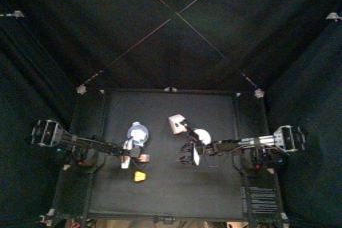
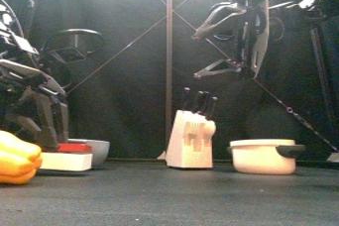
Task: Grab salmon sushi
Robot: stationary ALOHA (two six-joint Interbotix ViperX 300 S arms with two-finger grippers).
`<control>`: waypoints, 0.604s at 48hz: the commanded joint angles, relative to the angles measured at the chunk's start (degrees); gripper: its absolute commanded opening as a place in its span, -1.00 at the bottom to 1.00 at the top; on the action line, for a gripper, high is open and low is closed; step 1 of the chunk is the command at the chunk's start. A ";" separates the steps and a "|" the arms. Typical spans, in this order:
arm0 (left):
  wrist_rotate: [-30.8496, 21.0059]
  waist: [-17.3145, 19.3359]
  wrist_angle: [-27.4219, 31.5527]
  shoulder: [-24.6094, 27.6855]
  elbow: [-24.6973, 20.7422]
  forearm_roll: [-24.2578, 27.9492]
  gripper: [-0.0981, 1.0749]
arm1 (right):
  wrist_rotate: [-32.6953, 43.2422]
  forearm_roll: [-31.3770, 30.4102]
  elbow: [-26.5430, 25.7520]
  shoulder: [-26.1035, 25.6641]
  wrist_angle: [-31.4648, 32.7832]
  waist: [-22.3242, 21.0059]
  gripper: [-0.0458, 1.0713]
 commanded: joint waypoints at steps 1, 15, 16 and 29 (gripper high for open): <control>-0.09 -0.09 -0.26 -1.93 -1.05 -0.09 0.00 | 0.26 0.18 -0.70 -1.41 -0.18 0.09 0.83; -0.09 -1.85 -0.35 -3.43 -0.97 -0.09 0.00 | 0.18 0.18 -0.79 -1.49 -0.18 0.00 0.83; -0.09 -1.93 -0.35 -3.43 -0.97 -0.09 0.00 | 0.18 0.18 -0.79 -1.58 -0.18 0.00 0.83; -0.09 -2.81 -1.85 -3.52 -1.76 -0.18 0.00 | -0.18 -0.09 -1.14 -1.49 -0.18 0.18 0.83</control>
